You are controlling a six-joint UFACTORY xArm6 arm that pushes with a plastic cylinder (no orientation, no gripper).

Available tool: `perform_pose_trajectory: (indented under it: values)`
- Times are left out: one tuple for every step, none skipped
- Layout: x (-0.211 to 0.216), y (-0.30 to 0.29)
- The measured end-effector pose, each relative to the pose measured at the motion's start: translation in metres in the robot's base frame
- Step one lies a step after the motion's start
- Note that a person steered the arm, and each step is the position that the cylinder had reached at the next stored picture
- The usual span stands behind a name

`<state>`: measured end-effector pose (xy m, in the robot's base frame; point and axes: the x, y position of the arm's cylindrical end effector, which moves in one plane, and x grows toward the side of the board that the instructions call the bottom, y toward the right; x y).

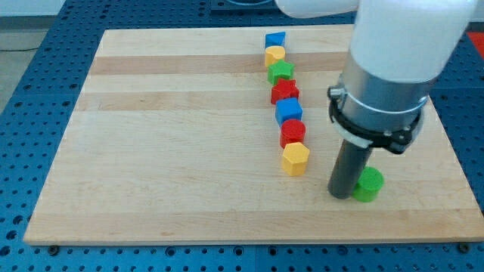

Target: Push yellow hexagon beside green circle

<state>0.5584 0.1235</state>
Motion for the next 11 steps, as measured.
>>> perform_pose_trajectory:
  values:
    - [-0.006, 0.001]
    - [-0.028, -0.005]
    - [-0.059, -0.005]
    - [-0.073, -0.025]
    - [-0.073, -0.044]
    - [-0.073, -0.061]
    - [-0.073, -0.075]
    - [-0.073, -0.09]
    - [-0.061, -0.09]
    - [-0.047, -0.09]
    - [-0.04, -0.09]
